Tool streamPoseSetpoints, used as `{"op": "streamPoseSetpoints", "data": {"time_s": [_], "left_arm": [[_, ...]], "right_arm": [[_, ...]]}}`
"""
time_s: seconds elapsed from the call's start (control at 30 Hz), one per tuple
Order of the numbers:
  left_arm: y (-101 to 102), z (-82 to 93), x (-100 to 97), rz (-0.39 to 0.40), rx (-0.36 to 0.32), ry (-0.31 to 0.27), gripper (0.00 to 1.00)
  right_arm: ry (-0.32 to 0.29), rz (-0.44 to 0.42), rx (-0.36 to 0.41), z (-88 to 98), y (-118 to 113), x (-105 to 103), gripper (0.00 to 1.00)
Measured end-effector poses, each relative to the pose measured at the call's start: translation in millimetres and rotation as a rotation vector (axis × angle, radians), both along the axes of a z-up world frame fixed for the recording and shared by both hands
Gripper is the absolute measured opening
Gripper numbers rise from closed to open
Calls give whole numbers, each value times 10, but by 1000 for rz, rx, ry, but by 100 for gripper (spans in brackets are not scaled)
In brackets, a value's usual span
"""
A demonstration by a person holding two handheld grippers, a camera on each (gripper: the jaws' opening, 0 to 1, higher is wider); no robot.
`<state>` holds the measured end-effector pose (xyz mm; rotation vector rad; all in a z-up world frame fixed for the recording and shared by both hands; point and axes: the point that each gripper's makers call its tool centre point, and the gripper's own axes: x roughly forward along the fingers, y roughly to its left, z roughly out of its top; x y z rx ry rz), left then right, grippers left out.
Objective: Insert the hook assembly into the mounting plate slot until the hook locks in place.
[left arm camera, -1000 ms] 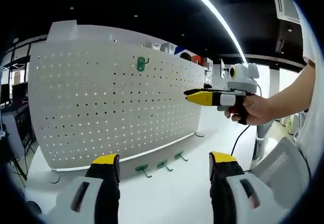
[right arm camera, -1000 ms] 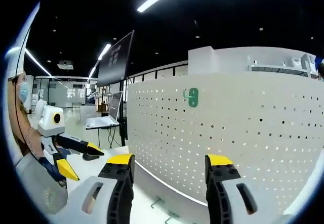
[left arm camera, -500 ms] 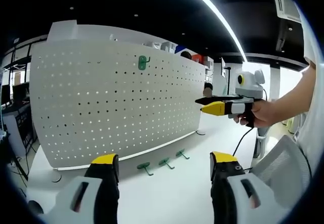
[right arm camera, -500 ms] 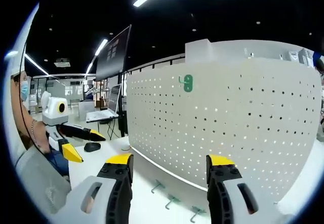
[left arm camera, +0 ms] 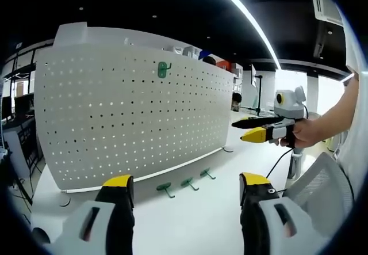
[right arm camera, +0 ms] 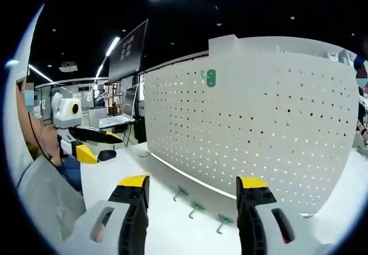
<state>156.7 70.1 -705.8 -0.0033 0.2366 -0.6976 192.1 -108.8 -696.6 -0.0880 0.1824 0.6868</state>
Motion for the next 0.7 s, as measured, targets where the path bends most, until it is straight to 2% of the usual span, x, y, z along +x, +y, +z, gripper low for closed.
{"op": "streamPoseSetpoints", "data": {"time_s": [0.53,0.7], "left_arm": [[29,-67,-31,-7,25,16,78],[42,-123,-58,-20,54,25,78]], "right_arm": [[67,-18,-42,-224,-211,-143,60],[93,-29,-53,-310,-267,-179,61]]}}
